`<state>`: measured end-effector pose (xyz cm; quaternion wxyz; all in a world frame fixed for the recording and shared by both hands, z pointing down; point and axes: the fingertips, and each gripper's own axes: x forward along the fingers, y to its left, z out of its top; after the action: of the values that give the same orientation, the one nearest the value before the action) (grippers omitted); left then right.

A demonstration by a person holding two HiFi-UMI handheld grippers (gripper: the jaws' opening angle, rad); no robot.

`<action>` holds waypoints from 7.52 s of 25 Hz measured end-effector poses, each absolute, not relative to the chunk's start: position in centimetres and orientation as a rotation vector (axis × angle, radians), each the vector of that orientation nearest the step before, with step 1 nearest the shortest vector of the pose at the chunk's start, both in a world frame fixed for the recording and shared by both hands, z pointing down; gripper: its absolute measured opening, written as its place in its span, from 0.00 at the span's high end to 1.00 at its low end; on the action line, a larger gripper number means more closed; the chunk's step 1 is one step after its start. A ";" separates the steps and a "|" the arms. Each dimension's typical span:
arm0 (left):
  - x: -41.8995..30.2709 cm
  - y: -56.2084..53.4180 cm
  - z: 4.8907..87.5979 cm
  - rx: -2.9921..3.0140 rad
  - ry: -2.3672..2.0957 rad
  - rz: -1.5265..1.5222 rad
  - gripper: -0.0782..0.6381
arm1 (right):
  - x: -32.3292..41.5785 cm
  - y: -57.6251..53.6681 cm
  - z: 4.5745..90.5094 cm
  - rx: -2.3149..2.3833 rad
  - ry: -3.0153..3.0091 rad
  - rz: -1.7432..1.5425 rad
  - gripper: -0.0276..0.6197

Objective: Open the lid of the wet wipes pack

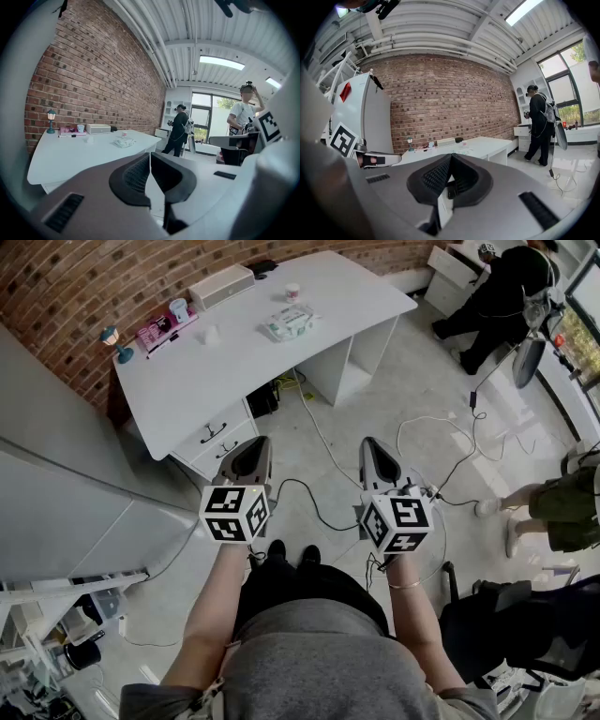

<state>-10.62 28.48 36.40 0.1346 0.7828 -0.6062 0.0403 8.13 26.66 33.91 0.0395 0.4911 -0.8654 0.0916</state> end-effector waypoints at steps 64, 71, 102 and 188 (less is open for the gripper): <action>-17.5 2.4 39.7 2.295 -1.636 0.252 0.70 | -2.5 2.3 36.8 1.439 -2.578 0.422 0.78; -18.9 -0.3 40.4 2.289 -1.602 0.244 0.70 | -4.2 0.1 37.4 1.445 -2.552 0.413 0.78; -20.6 -9.3 41.4 2.195 -1.713 0.384 0.70 | -7.7 -11.2 40.3 1.193 -2.604 0.376 0.78; -12.0 -20.9 50.5 2.183 -1.035 1.604 0.66 | -13.1 -18.0 51.9 0.850 -2.485 0.428 0.71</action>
<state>-11.96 -20.89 50.50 0.1205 0.7473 -0.3542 0.5491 -13.05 -17.96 51.87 0.2379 0.3104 -0.9070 0.1562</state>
